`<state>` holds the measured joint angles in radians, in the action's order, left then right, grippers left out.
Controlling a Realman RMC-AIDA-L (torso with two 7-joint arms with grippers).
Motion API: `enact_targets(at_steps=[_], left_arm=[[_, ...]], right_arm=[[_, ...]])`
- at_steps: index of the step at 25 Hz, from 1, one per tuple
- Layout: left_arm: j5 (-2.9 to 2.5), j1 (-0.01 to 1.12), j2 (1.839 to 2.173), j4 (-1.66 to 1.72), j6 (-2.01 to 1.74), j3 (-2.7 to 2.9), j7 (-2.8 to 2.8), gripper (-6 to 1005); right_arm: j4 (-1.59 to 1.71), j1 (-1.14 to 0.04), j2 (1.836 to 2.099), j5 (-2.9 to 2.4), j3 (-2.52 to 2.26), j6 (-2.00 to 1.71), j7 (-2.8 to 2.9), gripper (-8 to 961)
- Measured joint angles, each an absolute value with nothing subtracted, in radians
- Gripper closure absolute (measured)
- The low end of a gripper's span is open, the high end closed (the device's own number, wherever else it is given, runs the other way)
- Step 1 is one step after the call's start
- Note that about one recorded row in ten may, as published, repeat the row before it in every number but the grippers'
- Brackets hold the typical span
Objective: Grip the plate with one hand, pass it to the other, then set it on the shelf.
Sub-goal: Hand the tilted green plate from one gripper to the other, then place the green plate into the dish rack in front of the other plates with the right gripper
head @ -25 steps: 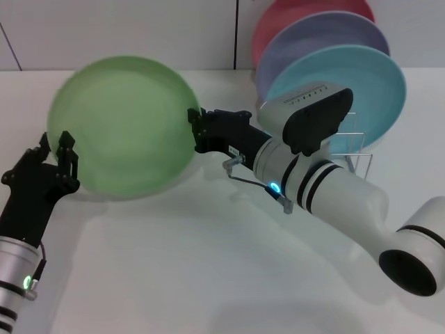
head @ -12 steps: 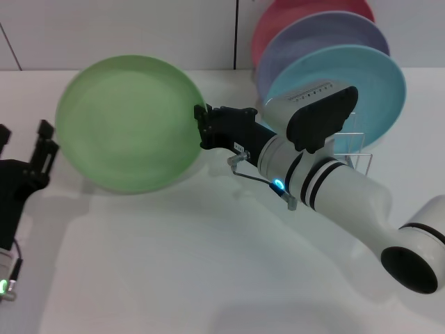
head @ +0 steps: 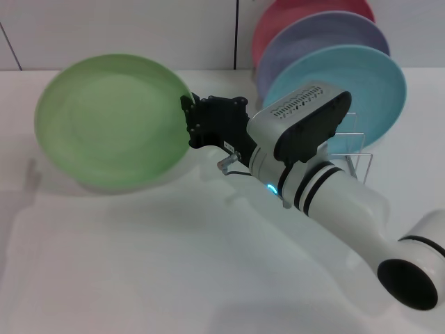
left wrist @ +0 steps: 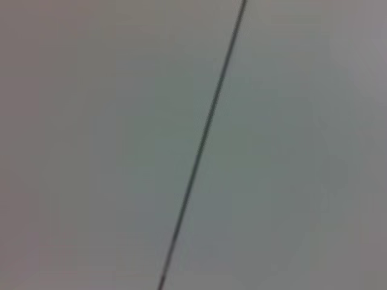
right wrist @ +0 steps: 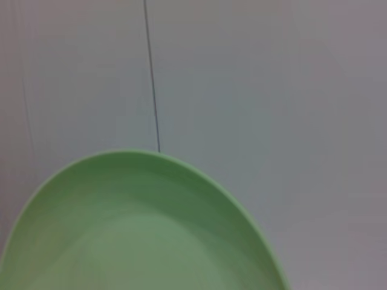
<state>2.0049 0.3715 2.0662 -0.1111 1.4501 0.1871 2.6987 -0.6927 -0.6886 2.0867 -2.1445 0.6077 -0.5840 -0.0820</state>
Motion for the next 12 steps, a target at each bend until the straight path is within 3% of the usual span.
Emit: enact_targets(at_steps=[12], left_arm=[[2.004, 0.376, 2.063, -0.003, 1.343, 0.164, 2.636, 264]], right_arm=[[-0.975, -0.423, 2.083, -2.144, 0.722, -0.576, -0.393, 928]])
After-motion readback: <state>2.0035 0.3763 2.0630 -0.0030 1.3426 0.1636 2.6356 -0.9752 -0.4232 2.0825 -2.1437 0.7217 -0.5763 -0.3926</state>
